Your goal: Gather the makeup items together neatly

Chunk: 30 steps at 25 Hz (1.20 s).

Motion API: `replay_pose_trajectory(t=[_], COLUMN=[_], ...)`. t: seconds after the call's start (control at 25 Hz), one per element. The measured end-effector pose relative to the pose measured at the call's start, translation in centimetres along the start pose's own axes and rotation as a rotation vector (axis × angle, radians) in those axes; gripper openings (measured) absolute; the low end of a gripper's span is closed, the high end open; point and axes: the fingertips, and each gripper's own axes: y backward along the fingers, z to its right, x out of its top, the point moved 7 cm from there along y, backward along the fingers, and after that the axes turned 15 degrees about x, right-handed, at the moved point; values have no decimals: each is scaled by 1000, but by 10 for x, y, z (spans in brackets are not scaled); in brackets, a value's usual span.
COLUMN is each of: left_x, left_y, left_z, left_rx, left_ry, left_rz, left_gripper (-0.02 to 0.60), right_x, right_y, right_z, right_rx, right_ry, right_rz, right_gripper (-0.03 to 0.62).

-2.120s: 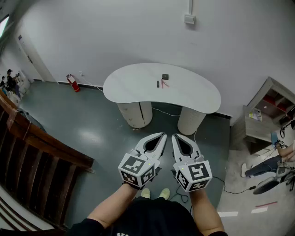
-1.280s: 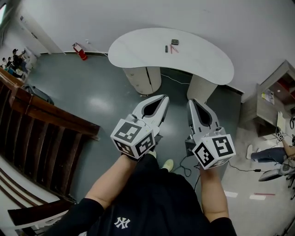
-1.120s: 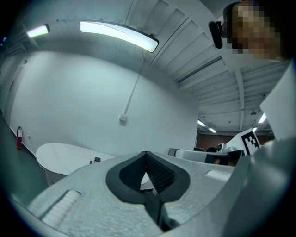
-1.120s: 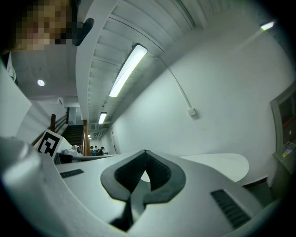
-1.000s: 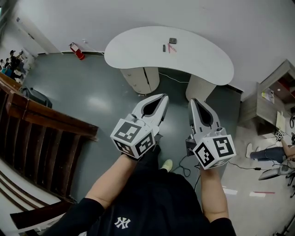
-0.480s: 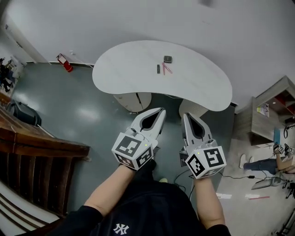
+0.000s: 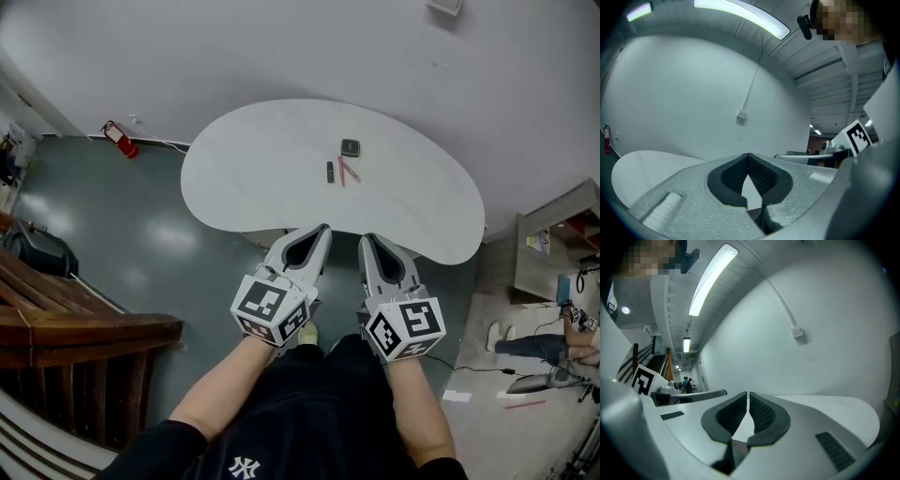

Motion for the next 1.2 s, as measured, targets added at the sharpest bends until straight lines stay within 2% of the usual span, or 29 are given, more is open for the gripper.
replay_pose_trajectory(t=[0.32,0.64,0.84,1.04,1.2], left_x=[-19,-32,-48,-77,-100], left_y=[-73,-163,-198,-217,-226], left_z=[-38,-78,-105,-131,-154], left_rx=[20,96,172,198,175], left_ry=[-2,-9,23,55,84], left_rz=[-40,-84,-143,-204,-232], left_gripper=[8,8,8,8,8], right_x=[-23,-39,-70,-115,-152], right_y=[-74,-159,-195,-221,-243], right_z=[68,154,191,218,231], right_rx=[17,59,77,31,-45], right_ry=[-62,-85,-125,-167,-178], right_rz=[-78,-195,-319,-427,-486], right_gripper=[61,75,103,117,126])
